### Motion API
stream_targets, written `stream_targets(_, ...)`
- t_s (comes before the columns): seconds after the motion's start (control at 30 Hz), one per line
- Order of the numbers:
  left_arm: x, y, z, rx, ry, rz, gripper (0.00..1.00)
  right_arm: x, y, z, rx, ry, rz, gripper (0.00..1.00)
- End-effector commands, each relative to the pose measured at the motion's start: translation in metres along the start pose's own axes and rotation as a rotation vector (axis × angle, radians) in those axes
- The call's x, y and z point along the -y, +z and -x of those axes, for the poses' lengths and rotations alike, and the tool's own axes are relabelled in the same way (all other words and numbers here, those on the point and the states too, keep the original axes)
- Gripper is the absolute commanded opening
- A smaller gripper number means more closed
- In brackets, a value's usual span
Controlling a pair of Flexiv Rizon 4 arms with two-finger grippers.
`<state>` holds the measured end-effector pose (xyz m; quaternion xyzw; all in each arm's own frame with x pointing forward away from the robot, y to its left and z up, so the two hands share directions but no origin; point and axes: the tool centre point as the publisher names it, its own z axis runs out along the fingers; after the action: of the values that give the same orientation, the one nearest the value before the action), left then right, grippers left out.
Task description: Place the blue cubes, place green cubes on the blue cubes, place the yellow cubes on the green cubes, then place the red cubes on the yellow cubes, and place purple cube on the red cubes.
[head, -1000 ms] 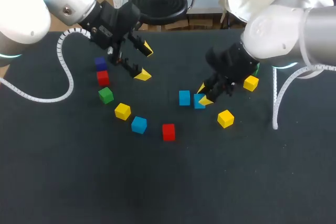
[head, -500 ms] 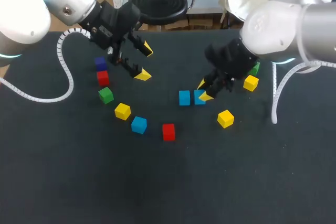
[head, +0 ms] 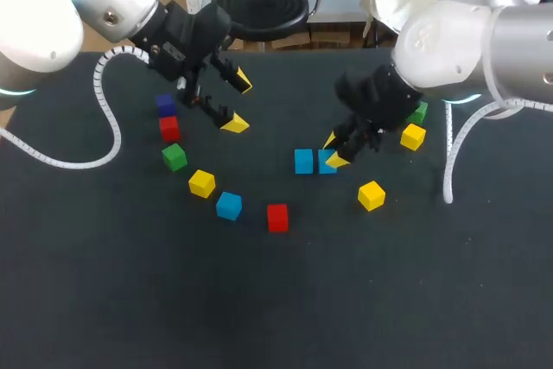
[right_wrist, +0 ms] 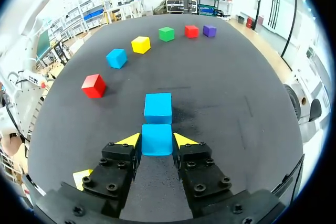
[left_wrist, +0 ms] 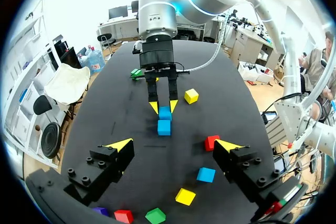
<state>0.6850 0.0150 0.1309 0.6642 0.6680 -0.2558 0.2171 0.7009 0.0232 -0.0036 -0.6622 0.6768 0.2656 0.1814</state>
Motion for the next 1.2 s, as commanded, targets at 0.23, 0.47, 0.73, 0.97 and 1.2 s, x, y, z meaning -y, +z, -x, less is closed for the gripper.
stream_targets(0.23, 0.0002, -0.0001, 0.0004, -0.003, -0.001, 0.0, 1.0, -0.0032, -0.0033, 0.0, -0.001, 0.001, -0.008, 0.0)
stream_targets(0.47, 0.0002, -0.0001, 0.0004, -0.003, -0.001, 0.0, 1.0, -0.0042, 0.0028, -0.0025, 0.007, 0.009, 0.002, 0.0)
stream_targets(0.73, 0.0002, -0.0001, 0.0004, -0.003, -0.001, 0.0, 1.0, -0.003, 0.0021, -0.0034, 0.007, 0.01, 0.003, 0.0)
stream_targets(0.97, 0.0002, -0.0001, 0.0004, -0.003, -0.001, 0.0, 1.0, -0.0041, -0.0017, -0.002, 0.009, 0.003, -0.012, 0.0)
stream_targets(1.2, 0.0002, -0.0001, 0.0004, -0.003, -0.001, 0.0, 1.0, -0.0014, -0.0013, -0.0025, 0.008, 0.004, -0.013, 0.0)
